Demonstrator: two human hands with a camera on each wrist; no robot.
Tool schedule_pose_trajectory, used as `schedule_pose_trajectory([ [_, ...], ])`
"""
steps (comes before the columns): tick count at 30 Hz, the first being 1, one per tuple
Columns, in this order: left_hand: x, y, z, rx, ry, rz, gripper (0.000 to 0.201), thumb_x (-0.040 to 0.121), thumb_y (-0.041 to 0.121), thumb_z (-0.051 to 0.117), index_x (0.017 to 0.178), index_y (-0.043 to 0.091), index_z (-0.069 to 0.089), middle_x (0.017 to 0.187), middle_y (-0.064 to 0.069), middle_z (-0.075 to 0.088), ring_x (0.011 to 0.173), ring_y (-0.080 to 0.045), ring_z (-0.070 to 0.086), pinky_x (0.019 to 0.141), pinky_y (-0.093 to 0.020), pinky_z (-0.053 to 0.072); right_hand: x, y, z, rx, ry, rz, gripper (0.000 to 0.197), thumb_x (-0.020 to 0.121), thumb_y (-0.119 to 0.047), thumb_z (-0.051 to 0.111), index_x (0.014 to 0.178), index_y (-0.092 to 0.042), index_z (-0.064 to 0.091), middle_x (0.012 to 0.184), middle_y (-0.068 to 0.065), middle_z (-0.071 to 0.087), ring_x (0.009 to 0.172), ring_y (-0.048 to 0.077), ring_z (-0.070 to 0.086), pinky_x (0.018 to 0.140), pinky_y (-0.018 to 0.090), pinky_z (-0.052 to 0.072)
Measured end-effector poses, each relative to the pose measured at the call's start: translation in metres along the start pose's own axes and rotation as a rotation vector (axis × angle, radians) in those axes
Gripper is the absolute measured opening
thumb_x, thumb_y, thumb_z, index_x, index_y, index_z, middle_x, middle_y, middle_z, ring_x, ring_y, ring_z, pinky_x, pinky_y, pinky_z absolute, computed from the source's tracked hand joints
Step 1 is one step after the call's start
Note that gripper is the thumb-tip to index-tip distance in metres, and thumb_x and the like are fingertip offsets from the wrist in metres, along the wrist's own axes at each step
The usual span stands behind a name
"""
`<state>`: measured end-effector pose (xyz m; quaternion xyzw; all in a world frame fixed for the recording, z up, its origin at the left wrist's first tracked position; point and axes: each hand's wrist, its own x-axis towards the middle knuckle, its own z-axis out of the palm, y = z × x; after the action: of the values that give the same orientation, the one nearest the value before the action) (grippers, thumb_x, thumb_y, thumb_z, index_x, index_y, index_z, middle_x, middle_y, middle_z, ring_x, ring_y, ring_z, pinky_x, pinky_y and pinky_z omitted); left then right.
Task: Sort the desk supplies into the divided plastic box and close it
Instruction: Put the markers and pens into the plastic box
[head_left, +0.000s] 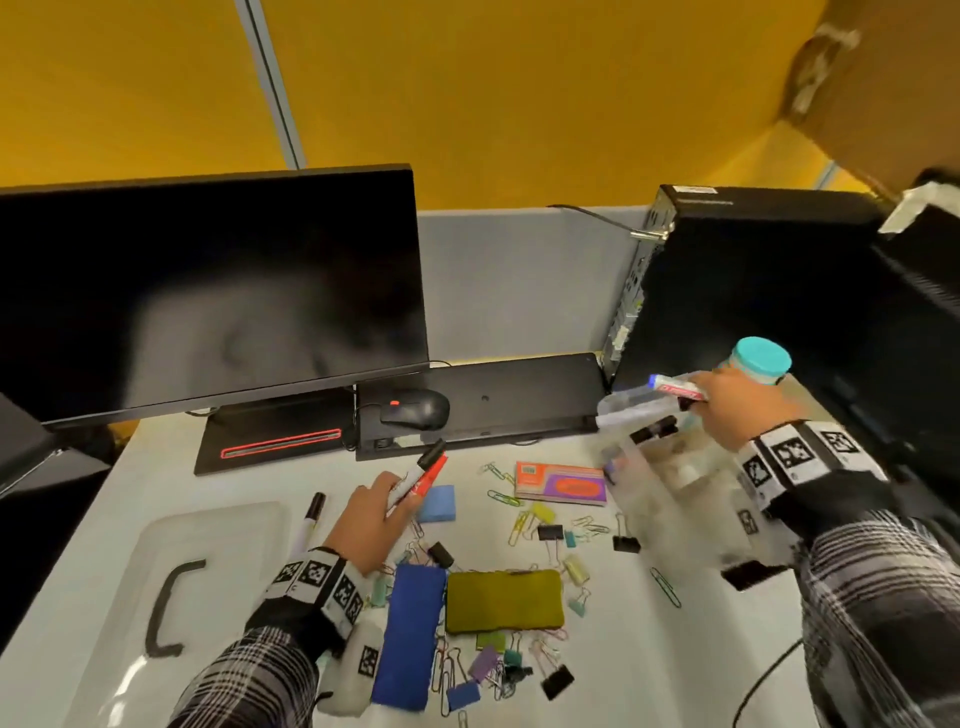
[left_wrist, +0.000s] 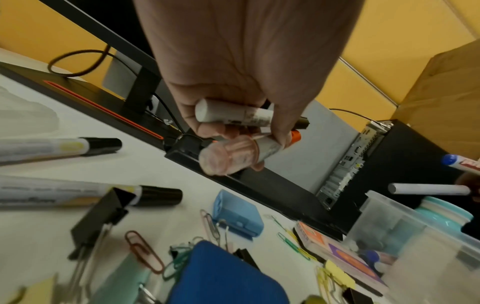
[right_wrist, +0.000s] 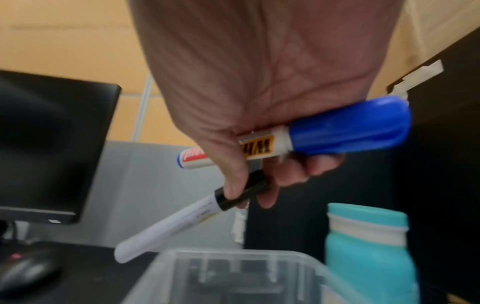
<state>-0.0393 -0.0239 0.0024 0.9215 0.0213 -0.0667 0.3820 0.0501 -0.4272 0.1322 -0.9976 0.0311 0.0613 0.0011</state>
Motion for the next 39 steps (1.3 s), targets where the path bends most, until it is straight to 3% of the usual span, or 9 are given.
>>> schedule_pose_trajectory([
  [4,0.003,0.003,0.014,0.049,-0.027,0.004,0.015,0.094,0.041,0.048,0.096,0.026,0.046,0.082,-0.009,0.057,0.074,-0.024,0.052,0.055,-0.028,0.035,0.021,0.016,0.003,-0.102,-0.033,0.070,0.020,0.086,-0.016,0.053,0.106,-0.020,0.056,0.093,0.002,0.055,0.089,0.024,0.059,0.087,0.041,0.050],
  [7,0.001,0.003,0.020,0.039,-0.035,-0.003,0.017,0.093,0.044,0.048,0.097,0.027,0.046,0.084,-0.009,0.058,0.075,-0.024,0.055,0.059,-0.029,0.040,0.039,0.018,0.018,-0.111,-0.081,0.051,0.026,0.081,-0.020,0.057,0.107,-0.021,0.059,0.086,-0.002,0.054,0.082,0.023,0.059,0.082,0.039,0.052],
  [12,-0.008,0.004,0.022,0.056,-0.019,-0.035,0.023,0.093,0.049,0.046,0.098,0.026,0.047,0.085,-0.009,0.058,0.073,-0.022,0.055,0.059,-0.028,0.042,0.058,0.018,0.037,-0.108,-0.210,-0.031,0.048,0.078,-0.023,0.068,0.123,-0.026,0.052,0.125,0.000,0.057,0.110,0.024,0.058,0.095,0.041,0.048],
  [15,-0.015,0.001,0.022,0.072,-0.007,-0.059,0.026,0.093,0.050,0.045,0.099,0.024,0.048,0.084,-0.009,0.058,0.074,-0.023,0.055,0.063,-0.033,0.046,0.062,0.011,0.040,-0.114,-0.176,-0.036,0.042,0.078,-0.027,0.065,0.119,-0.026,0.057,0.116,0.000,0.061,0.100,0.023,0.061,0.088,0.039,0.050],
  [18,-0.021,-0.002,0.022,0.074,-0.003,-0.069,0.027,0.093,0.049,0.045,0.100,0.023,0.048,0.083,-0.009,0.058,0.075,-0.023,0.055,0.065,-0.035,0.046,0.066,0.000,0.041,-0.171,-0.177,-0.055,0.030,0.084,-0.035,0.054,0.112,-0.027,0.062,0.109,0.000,0.061,0.103,0.022,0.057,0.094,0.042,0.039],
  [24,-0.024,-0.003,0.029,0.086,0.011,-0.060,0.026,0.092,0.049,0.046,0.098,0.024,0.049,0.080,-0.009,0.058,0.072,-0.023,0.053,0.060,-0.033,0.042,0.047,-0.001,0.041,-0.121,-0.272,-0.079,0.040,0.091,-0.026,0.049,0.131,-0.028,0.048,0.143,0.000,0.044,0.135,0.022,0.036,0.115,0.048,0.014],
  [31,-0.018,0.012,0.043,0.111,-0.061,-0.033,0.018,0.094,0.046,0.043,0.101,0.030,0.046,0.080,-0.005,0.059,0.072,-0.019,0.051,0.065,-0.032,0.045,-0.026,0.050,0.048,0.257,-0.037,-0.010,0.046,0.092,-0.017,0.041,0.138,-0.017,0.038,0.145,0.008,0.038,0.134,0.027,0.034,0.115,0.048,0.022],
  [35,0.000,0.052,0.053,0.165,-0.085,0.008,0.031,0.095,0.049,0.039,0.115,0.026,0.048,0.096,-0.004,0.061,0.082,-0.016,0.053,0.068,-0.029,0.042,-0.042,0.069,0.078,0.307,0.026,0.159,0.054,0.097,-0.034,0.035,0.146,-0.015,0.025,0.155,0.009,0.021,0.143,0.027,0.017,0.117,0.048,0.013],
  [39,0.024,0.129,0.067,0.265,-0.045,0.128,0.031,0.097,0.045,0.036,0.115,0.023,0.046,0.097,-0.005,0.057,0.087,-0.019,0.049,0.068,-0.031,0.037,-0.056,0.064,0.103,0.309,0.095,0.254,0.065,0.095,-0.050,0.027,0.148,-0.015,0.016,0.158,0.006,0.013,0.145,0.024,0.012,0.119,0.045,0.010],
])
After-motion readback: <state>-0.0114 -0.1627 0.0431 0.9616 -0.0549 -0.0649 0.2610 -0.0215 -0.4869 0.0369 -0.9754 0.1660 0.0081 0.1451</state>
